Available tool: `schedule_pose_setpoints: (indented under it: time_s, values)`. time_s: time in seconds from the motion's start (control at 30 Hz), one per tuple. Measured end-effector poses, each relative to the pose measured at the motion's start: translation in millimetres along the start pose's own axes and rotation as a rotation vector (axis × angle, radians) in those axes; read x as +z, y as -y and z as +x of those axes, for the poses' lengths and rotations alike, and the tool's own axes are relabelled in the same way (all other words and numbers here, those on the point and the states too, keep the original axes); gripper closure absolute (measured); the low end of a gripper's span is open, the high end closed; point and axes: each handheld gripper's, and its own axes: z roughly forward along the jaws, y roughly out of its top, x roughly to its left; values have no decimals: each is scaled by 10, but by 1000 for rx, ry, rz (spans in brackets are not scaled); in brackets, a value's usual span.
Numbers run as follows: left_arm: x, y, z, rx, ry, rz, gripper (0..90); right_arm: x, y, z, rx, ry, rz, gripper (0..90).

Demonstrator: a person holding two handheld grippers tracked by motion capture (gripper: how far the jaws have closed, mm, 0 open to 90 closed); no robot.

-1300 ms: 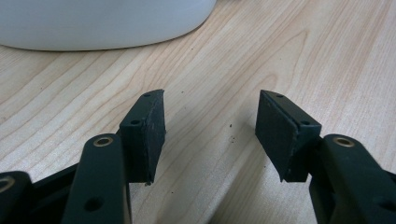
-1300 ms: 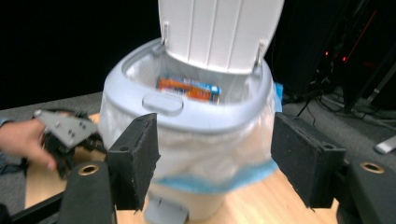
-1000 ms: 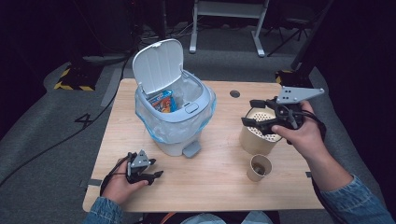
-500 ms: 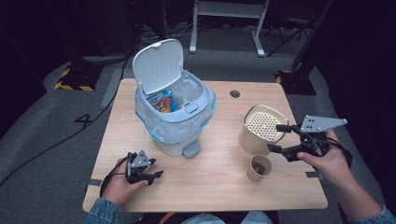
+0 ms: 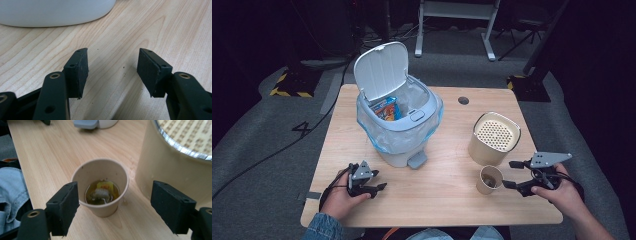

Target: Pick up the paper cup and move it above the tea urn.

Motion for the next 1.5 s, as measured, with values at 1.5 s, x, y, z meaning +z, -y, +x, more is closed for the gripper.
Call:
schedule_pose_setpoints:
  time_s: [1.5]
  values:
    - [1, 0, 2, -4, 1, -2, 426, 676, 361, 80, -5, -97, -148, 289]
